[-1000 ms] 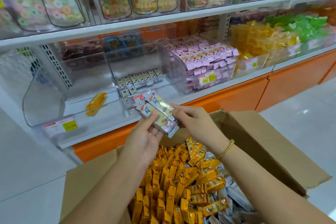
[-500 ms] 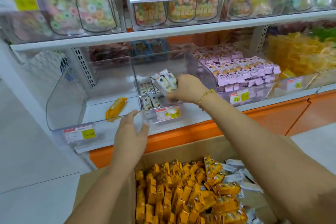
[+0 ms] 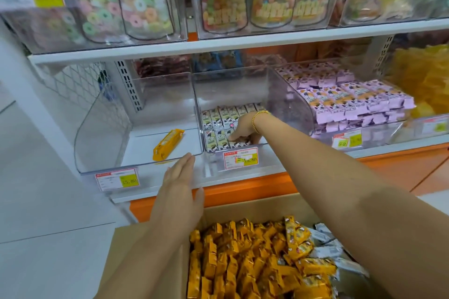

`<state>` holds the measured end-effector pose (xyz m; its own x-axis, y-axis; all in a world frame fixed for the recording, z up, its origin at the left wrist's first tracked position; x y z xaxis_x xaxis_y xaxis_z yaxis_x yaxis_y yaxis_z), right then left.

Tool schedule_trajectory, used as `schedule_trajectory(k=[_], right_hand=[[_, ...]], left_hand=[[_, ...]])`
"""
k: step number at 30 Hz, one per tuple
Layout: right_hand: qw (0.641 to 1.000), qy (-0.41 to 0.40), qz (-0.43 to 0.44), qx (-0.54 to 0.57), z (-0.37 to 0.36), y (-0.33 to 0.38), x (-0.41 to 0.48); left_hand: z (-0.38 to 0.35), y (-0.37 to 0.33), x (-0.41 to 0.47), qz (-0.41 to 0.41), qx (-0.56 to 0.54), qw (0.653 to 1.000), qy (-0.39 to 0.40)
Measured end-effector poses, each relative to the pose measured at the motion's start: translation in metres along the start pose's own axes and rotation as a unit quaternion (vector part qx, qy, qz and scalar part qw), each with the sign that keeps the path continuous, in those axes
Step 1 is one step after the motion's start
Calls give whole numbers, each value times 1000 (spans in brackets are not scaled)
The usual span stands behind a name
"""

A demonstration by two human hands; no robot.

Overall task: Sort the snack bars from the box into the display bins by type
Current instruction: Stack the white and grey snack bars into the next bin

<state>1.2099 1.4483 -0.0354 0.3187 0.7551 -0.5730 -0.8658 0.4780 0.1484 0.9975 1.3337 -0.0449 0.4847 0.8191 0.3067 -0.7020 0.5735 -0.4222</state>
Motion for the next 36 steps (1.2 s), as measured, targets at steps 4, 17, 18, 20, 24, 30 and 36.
schedule_trajectory(k=[4,17,18,20,24,30,36], right_hand=[[998,-58,29,3,4,-13,-11],[946,-211,188,160,-56,-132,-114],[957,-186,170,143,-79,-154,-108],[982,-114,96,117,-132,-204,-88],[996,66,-50,33,-239,-290,-55],[962,230,-146,23,-364,-373,-58],[968,196,-138,72,-390,-376,-49]], left_hand=[[-1,-3,-5,11,-17,1000,12],[-73,-79,-45,-24,-33,994,98],[-84,-83,-50,-29,-29,991,126],[-106,-86,-63,-7,-48,985,163],[-172,-80,-108,65,-104,963,240],[-250,-68,-179,158,-53,909,383],[-266,-63,-196,184,-49,902,387]])
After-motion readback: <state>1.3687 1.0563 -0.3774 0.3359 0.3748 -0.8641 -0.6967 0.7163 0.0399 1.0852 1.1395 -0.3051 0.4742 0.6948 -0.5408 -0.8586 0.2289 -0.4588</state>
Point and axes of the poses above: each hand's wrist, its own x-axis towards the middle knuckle, its own z-axis out of the back of the hand, y = z × x, the point moved 5 cm from there along x, towards the middle knuckle, and after that the axes turned 11 degrees about -z, right-handed, at the moved point
